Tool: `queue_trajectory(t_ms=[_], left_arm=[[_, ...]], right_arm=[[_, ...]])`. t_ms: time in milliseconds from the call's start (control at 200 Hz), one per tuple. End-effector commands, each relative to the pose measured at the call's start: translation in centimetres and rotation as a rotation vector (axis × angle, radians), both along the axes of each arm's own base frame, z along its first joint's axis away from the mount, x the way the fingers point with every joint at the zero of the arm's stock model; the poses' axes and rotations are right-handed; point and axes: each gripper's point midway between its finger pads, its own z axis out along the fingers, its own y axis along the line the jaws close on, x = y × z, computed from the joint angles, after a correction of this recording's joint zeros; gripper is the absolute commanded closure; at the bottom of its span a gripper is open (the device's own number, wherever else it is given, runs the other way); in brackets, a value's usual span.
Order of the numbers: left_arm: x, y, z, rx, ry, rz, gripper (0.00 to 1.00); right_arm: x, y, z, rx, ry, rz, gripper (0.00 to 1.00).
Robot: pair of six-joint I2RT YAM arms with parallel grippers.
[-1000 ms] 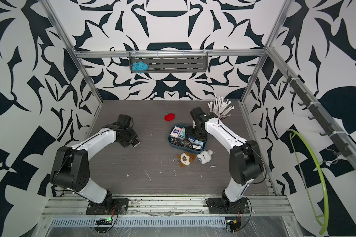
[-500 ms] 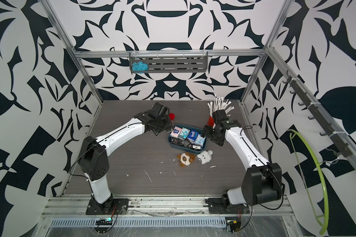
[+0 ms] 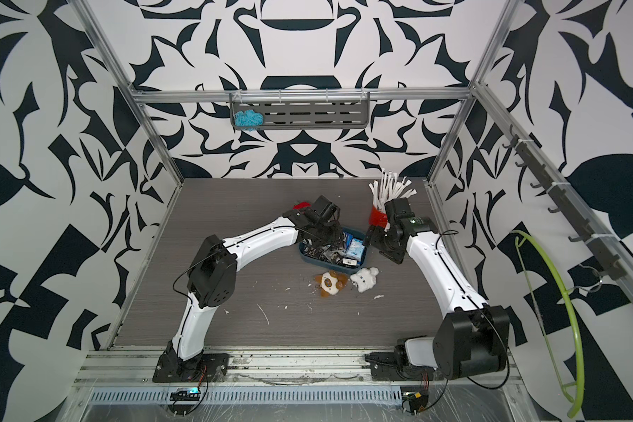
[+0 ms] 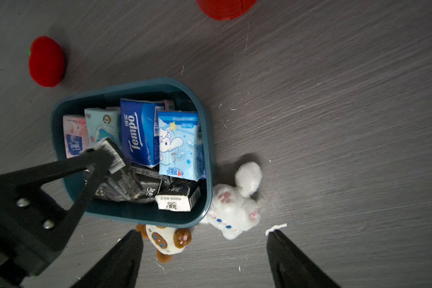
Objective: Put the pocket tissues into the storage box
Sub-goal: Place the pocket tissues in the storage box.
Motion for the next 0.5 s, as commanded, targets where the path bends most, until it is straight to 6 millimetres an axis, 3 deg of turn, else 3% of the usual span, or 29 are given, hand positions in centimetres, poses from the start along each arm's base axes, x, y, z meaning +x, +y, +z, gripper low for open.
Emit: queue_trajectory(t_ms=[0, 115, 235, 385, 495], left_arm=[[-0.5, -1.7, 0.4, -0.035, 0.002, -0.031, 0.52], [-1.1, -2.3, 0.1, -0.035, 0.019, -0.044, 0.49], [-1.6, -1.8, 0.4, -0.033, 0.033, -0.036, 0.33], [-2.0, 0.7, 2.6, -0.013, -0.021, 0.009, 0.21], [-1.8, 3.6, 4.4, -0.007, -0.064, 0.065, 0.19]], right_arm=[[-0.7, -0.1, 0.6, 0.0, -0.005, 0.007, 0.16], [-0.9, 0.2, 0.4, 0.015, 0.005, 0.015, 0.16], [-0.8, 0.7, 0.1, 0.042, 0.014, 0.025, 0.17], [0.1, 2.2, 0.2, 0.113, -0.003, 0.051, 0.21], [1.1, 4.1, 0.2, 0.165, -0.022, 0.091, 0.26]])
